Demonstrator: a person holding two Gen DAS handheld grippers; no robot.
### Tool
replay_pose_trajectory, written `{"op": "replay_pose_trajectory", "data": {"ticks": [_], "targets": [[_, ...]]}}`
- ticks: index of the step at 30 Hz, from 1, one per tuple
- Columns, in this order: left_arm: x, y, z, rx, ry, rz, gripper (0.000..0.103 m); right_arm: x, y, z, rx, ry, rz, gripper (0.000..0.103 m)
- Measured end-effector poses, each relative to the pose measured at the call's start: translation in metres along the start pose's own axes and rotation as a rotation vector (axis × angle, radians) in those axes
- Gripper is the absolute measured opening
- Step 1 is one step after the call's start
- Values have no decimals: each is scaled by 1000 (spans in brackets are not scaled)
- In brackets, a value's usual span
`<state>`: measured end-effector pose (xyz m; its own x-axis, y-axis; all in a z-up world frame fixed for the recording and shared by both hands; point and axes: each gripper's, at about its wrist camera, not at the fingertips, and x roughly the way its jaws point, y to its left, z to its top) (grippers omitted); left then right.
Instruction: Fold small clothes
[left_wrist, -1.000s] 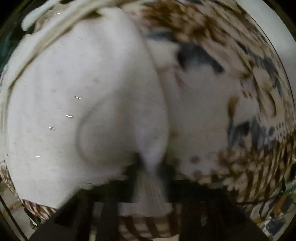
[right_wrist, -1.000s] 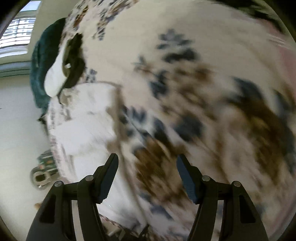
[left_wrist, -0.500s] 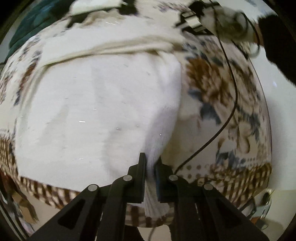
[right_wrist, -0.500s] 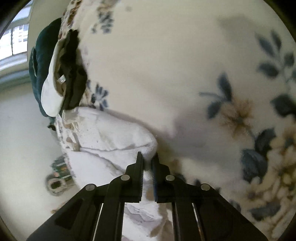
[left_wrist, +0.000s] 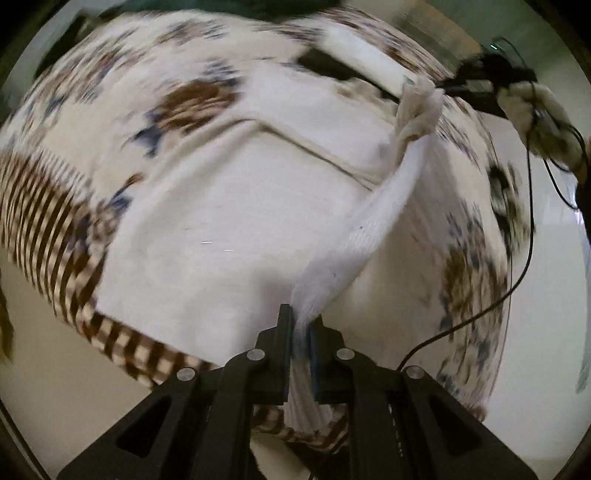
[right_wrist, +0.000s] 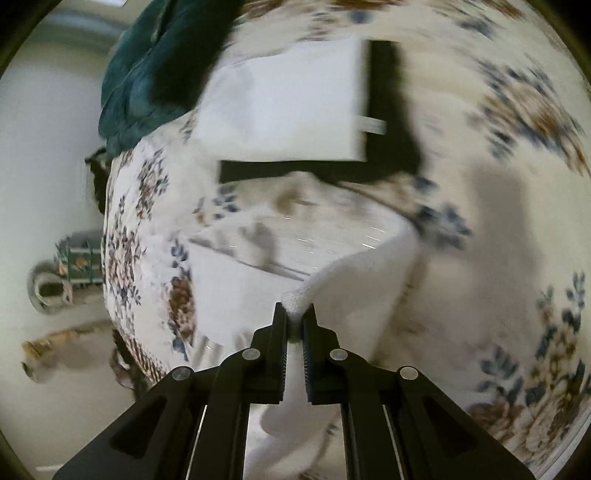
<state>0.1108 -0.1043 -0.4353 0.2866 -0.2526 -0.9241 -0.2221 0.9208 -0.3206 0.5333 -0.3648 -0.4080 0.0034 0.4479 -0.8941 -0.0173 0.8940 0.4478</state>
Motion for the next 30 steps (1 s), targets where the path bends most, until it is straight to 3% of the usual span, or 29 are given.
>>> {"op": "replay_pose_trajectory", "data": {"ticks": [5, 9, 16, 20, 22, 24, 27, 28, 30], "targets": [[-4, 86, 20, -185, -5, -53, 5, 61, 104, 34, -69, 14, -74, 7], [2, 134, 33, -258, -2, -65, 5, 126, 168, 55, -93, 29, -171, 7], [32, 211, 47, -309, 68, -86, 3, 217, 225, 62, -131, 69, -311, 7], [59, 233, 54, -296, 139, -151, 3, 253, 229, 57, -128, 121, -363, 10], [62, 236, 58, -277, 150, -167, 5, 246, 222, 38, -118, 126, -328, 22], [66, 236, 60, -251, 174, -230, 7, 227, 212, 6, -119, 136, -295, 46], [71, 234, 62, -223, 210, -255, 14, 188, 182, -72, -121, 126, -304, 51], [73, 233, 63, -213, 224, -251, 22, 177, 164, -107, -94, 137, -314, 53], [78, 231, 63, -196, 250, -237, 24, 165, 124, -176, 3, 186, -330, 53]]}}
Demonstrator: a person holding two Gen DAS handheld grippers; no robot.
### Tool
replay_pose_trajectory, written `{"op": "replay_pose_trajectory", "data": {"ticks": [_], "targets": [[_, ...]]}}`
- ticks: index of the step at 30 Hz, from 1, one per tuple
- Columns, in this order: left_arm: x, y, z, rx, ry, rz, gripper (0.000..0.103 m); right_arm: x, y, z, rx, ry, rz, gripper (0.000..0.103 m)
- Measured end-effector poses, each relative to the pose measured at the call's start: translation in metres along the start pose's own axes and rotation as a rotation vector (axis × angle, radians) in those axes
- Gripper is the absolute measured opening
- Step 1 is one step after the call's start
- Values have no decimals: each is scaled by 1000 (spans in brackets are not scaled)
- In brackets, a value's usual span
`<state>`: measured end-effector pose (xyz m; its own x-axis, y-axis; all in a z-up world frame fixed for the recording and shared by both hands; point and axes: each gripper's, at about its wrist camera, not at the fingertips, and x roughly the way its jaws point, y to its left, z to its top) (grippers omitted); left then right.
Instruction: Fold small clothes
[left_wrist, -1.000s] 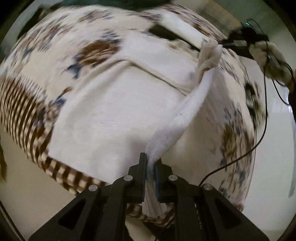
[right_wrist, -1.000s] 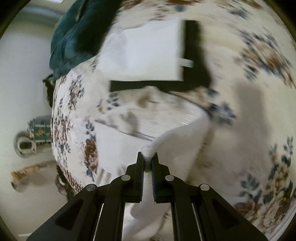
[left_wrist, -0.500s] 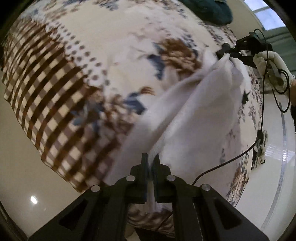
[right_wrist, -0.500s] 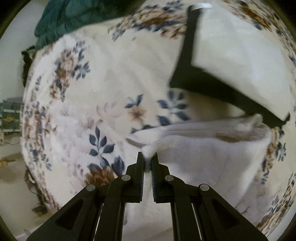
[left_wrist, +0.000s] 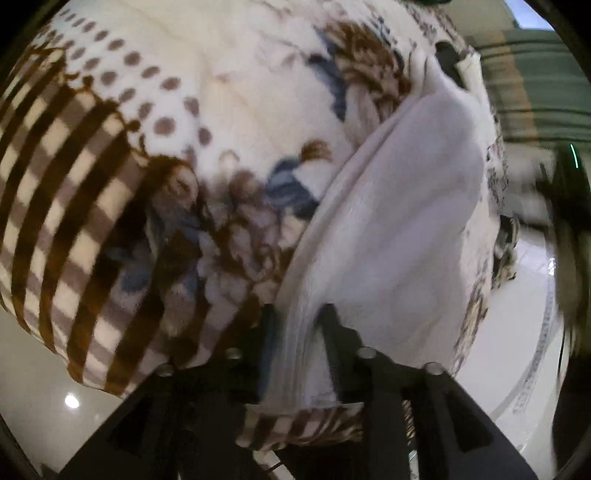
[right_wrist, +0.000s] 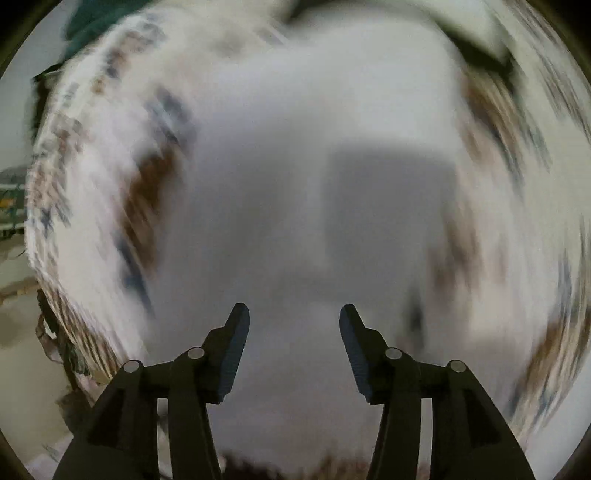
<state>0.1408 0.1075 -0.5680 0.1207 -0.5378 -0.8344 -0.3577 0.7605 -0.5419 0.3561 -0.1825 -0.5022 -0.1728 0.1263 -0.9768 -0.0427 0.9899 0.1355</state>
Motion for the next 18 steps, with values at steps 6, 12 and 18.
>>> {"op": "replay_pose_trajectory", "data": {"ticks": [6, 12, 18], "targets": [[6, -13, 3, 52, 19, 72, 24, 77, -79, -138, 342, 182, 190, 53], [2, -19, 2, 23, 21, 98, 27, 95, -86, -197, 433, 83, 287, 3], [3, -28, -6, 62, 16, 163, 29, 80, -87, -233, 412, 45, 277, 2]]}}
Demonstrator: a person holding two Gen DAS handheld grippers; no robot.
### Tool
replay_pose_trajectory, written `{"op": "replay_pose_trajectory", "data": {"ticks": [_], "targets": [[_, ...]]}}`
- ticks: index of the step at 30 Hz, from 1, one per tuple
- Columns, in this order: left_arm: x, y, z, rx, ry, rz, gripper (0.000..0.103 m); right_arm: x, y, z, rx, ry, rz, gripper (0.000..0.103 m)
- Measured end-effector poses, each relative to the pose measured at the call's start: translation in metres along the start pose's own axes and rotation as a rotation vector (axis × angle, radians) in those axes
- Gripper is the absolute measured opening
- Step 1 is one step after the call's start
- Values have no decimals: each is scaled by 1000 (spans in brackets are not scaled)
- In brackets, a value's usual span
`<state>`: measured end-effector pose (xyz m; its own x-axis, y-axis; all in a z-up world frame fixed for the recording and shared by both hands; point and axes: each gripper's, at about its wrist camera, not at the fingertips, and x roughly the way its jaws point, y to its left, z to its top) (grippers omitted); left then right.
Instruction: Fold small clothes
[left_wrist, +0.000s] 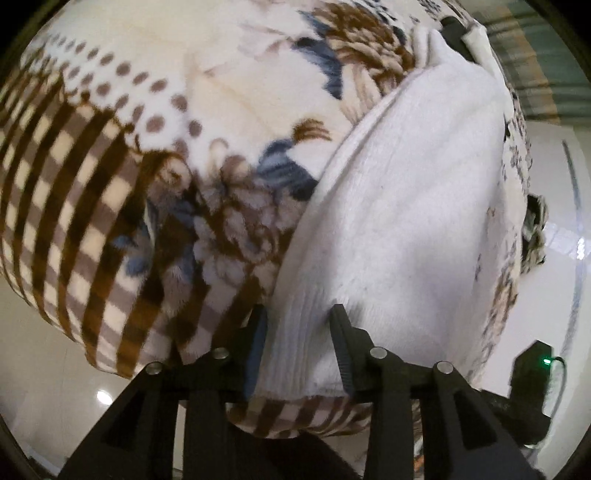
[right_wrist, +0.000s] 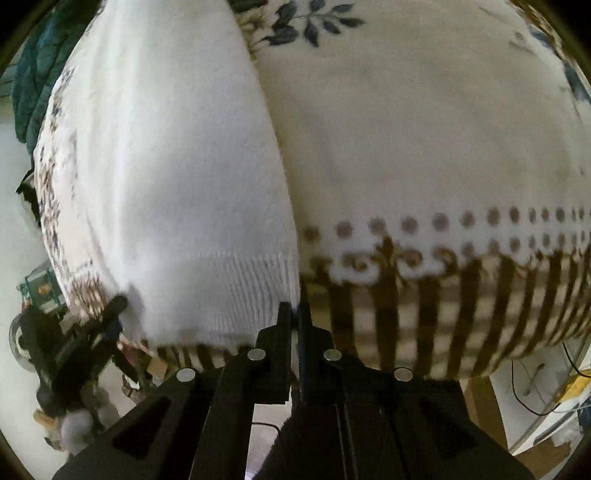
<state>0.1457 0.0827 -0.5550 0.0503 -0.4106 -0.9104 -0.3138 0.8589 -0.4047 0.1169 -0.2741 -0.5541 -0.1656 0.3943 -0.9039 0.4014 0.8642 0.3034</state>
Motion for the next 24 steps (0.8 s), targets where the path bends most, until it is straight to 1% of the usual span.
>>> {"op": "replay_pose_trajectory", "data": {"ticks": [1, 2, 3, 5, 8, 9, 11, 14, 16, 18, 19, 21, 22, 23, 24], "targets": [[-3, -4, -2, 12, -18, 8, 11, -6, 1, -2, -10, 5, -3, 2], [-5, -7, -3, 24, -31, 10, 2, -8, -1, -5, -21, 5, -8, 2], [-9, -12, -4, 43, -38, 31, 2, -10, -1, -7, -25, 6, -9, 2], [-18, -15, -6, 44, -62, 36, 2, -14, -5, -9, -27, 9, -1, 2], [-41, -7, -9, -28, -106, -14, 2, -18, -6, -8, -46, 13, 13, 2], [-45, -2, -11, -38, -112, -17, 2, -17, -3, -9, -56, 18, 19, 2], [-50, 4, -12, -44, -122, 4, 2, -16, -3, -15, -76, 34, 37, 2], [-32, 8, -10, -26, -100, 63, 2, 3, 2, -21, -116, 54, 19, 2], [0, 17, -5, -20, -52, 123, 2, 21, 1, -17, -141, 75, -12, 2], [21, 20, 0, -27, -12, 126, 4, 43, -1, -9, -143, 94, -33, 2], [31, 18, 4, -13, 9, 140, 6, 50, -2, -4, -150, 109, -39, 2], [29, 8, 10, 7, 17, 154, 5, 51, -3, 5, -145, 104, -41, 4], [24, 4, 11, 15, 22, 151, 7, 48, -1, 7, -153, 125, -20, 5], [14, -3, 12, 21, 21, 155, 7, 42, -1, 10, -151, 130, 2, 12], [2, -9, 13, 26, 10, 145, 11, 32, -1, 12, -153, 124, 19, 23]]}}
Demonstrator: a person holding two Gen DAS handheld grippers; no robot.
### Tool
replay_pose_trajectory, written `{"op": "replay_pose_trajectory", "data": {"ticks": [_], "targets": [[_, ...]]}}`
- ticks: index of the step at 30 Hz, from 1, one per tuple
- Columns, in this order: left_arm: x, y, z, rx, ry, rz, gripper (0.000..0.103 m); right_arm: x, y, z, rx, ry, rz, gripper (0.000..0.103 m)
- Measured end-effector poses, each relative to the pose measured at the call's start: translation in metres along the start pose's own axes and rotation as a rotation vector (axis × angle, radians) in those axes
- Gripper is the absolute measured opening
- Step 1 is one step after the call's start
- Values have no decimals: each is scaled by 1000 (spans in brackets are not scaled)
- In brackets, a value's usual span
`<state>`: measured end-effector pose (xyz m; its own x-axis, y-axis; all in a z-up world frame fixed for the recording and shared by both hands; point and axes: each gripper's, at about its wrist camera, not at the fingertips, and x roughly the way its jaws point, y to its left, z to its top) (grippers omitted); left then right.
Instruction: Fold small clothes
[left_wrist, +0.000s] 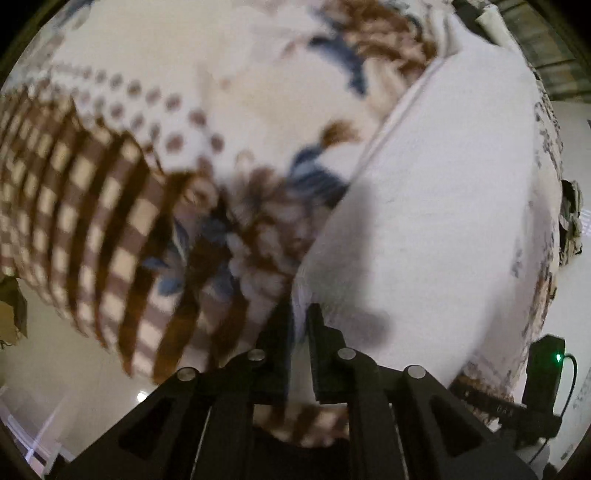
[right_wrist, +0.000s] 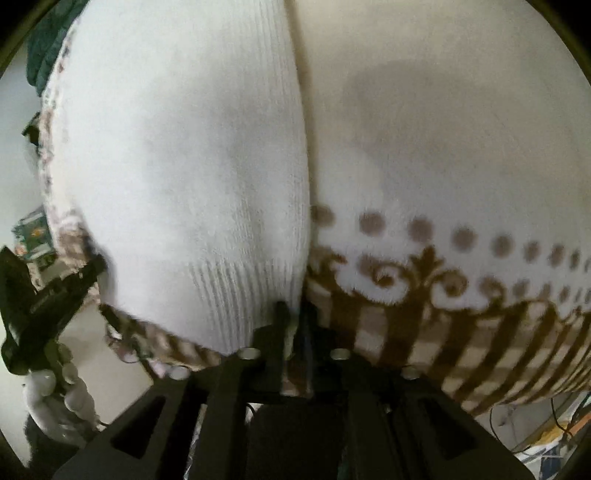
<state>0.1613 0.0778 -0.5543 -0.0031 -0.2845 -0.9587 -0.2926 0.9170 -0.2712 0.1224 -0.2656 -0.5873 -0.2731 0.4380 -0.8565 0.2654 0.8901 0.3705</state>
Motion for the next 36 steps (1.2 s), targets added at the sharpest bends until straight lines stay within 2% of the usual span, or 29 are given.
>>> {"op": "replay_pose_trajectory", "data": {"ticks": [1, 2, 3, 4, 6, 8, 11, 12, 16, 17, 19, 20, 21, 22, 23, 26, 28, 30, 32, 35, 36], "targets": [[-12, -4, 1, 3, -17, -19, 21, -13, 0, 2, -19, -11, 19, 29], [-31, -10, 3, 4, -48, -34, 27, -24, 3, 4, -33, -21, 26, 43], [-47, -16, 7, 7, -82, -51, 43, -38, 3, 6, -45, -42, 30, 55], [-61, -22, 11, 12, -118, -76, 59, -56, 3, 10, -55, -73, 43, 59], [-86, -40, 31, 20, -205, -128, 66, -87, 1, 23, -54, -125, 67, 63], [-93, -61, 62, 46, -249, -188, 66, -111, 0, 38, -49, -166, 78, 64], [-83, -97, 119, 83, -296, -229, 66, -144, 5, 79, -36, -239, 104, 64], [-73, -113, 149, 99, -305, -244, 66, -152, 7, 96, -30, -258, 104, 64], [-30, -149, 230, 140, -291, -261, 66, -186, 15, 170, -1, -371, 98, 64], [-13, -161, 255, 158, -273, -252, 66, -191, 16, 187, 12, -392, 98, 64], [10, -174, 282, 193, -251, -224, 65, -203, 14, 224, 45, -430, 111, 64], [17, -181, 289, 211, -240, -216, 64, -203, 18, 242, 60, -442, 117, 64], [27, -187, 300, 231, -228, -201, 57, -205, 18, 258, 75, -455, 122, 64], [36, -194, 308, 264, -214, -197, 14, -205, 22, 276, 92, -466, 128, 64], [45, -200, 313, 299, -188, -189, 7, -203, 24, 288, 106, -469, 134, 64], [35, -194, 311, 327, -238, -197, 5, -201, 22, 323, 140, -471, 136, 64], [26, -176, 317, 285, -258, -229, 5, -197, 24, 336, 148, -465, 138, 64], [32, -162, 324, 248, -247, -224, 5, -195, 24, 348, 144, -454, 129, 64], [44, -157, 332, 227, -209, -266, 6, -189, 25, 358, 138, -440, 128, 64], [45, -152, 337, 220, -160, -359, 17, -184, 25, 360, 132, -422, 139, 64], [45, -148, 338, 218, -143, -385, 24, -185, 24, 359, 129, -413, 145, 64]]}}
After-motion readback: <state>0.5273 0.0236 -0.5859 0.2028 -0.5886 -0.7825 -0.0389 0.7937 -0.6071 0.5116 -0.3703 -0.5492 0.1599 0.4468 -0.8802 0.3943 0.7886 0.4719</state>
